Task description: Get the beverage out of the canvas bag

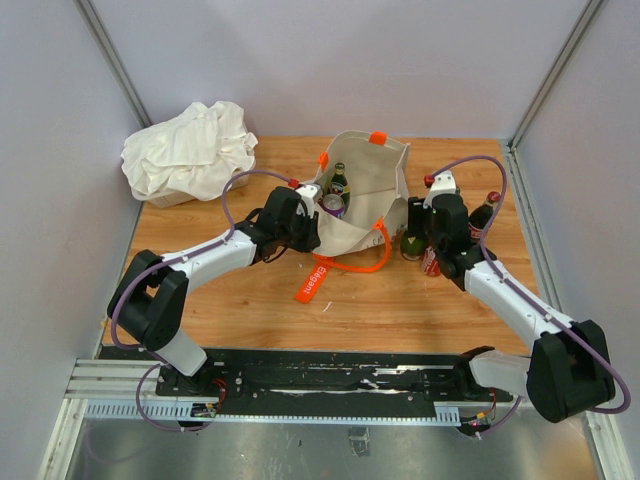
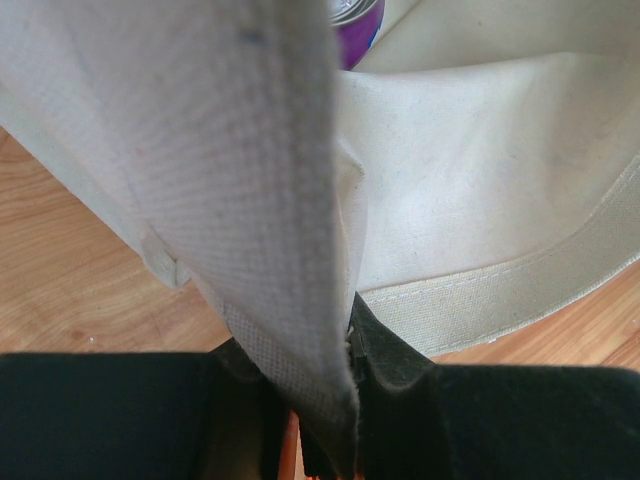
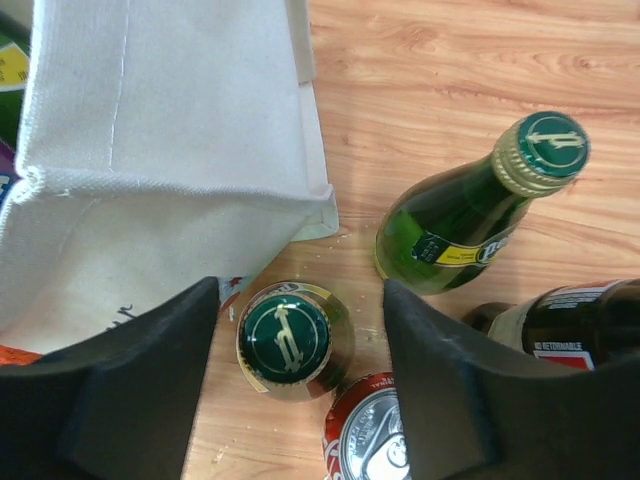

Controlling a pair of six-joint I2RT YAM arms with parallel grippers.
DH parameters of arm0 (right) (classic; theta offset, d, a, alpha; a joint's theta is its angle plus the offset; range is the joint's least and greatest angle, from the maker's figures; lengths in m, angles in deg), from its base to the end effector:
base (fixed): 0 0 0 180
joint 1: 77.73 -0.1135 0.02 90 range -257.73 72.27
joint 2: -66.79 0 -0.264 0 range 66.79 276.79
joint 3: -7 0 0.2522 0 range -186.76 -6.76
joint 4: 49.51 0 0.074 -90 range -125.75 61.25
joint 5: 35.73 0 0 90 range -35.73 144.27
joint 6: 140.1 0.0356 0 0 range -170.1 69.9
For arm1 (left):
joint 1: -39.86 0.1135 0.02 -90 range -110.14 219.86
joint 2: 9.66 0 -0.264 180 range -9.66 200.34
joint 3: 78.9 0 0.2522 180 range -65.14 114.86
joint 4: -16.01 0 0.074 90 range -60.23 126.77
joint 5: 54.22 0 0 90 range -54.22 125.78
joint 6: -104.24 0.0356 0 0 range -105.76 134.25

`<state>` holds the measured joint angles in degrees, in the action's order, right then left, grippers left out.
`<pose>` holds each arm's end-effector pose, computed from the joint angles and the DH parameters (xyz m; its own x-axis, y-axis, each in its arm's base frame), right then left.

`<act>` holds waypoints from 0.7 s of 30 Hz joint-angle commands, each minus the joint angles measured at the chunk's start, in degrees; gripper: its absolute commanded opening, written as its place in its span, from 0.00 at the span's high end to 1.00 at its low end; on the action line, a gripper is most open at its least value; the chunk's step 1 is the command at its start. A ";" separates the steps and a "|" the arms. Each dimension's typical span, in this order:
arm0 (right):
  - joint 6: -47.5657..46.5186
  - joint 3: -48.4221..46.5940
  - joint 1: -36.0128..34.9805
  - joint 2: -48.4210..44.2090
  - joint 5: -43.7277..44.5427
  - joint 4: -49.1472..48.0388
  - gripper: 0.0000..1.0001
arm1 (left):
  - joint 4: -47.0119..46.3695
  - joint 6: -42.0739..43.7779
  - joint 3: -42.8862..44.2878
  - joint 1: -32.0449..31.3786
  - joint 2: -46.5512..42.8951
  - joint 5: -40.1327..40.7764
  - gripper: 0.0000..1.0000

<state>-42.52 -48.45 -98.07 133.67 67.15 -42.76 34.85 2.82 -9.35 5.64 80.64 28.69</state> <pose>0.2529 0.0853 0.2724 -0.3085 0.0228 -0.9510 -0.1005 0.9933 0.0564 0.2799 -0.1957 0.2185 -0.6426 0.1994 -0.7398 0.5198 0.8228 -0.2297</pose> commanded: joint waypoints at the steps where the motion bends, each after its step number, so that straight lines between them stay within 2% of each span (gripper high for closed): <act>1: -0.10 -2.86 0.96 -2.21 1.57 2.36 0.04 | 3.31 1.57 -1.21 -0.71 0.17 -0.14 0.88; 2: -0.15 -3.73 0.88 -2.37 1.06 3.07 0.00 | 3.27 1.62 -1.13 -0.75 0.26 -0.29 0.88; 5: -0.10 -6.43 0.33 -2.83 0.27 4.26 0.00 | 3.27 1.49 -1.06 -0.71 0.21 -0.46 0.88; 12: -0.65 -18.95 -4.60 -3.23 -3.28 9.35 0.21 | 3.89 0.49 -0.49 -0.76 -1.38 -0.20 0.88; 16: -1.87 -26.93 -9.24 -0.14 -6.59 12.18 0.28 | 4.26 0.05 -0.24 -0.75 -2.20 0.04 0.88; 21: 2.53 -36.59 -11.77 9.14 -11.35 18.65 0.31 | 4.79 -0.26 -0.24 -0.73 -2.46 0.16 0.88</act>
<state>-42.77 -80.67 -108.05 136.42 60.40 -30.82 35.66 1.80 -9.35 5.64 80.03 28.69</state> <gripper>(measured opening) 0.691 0.222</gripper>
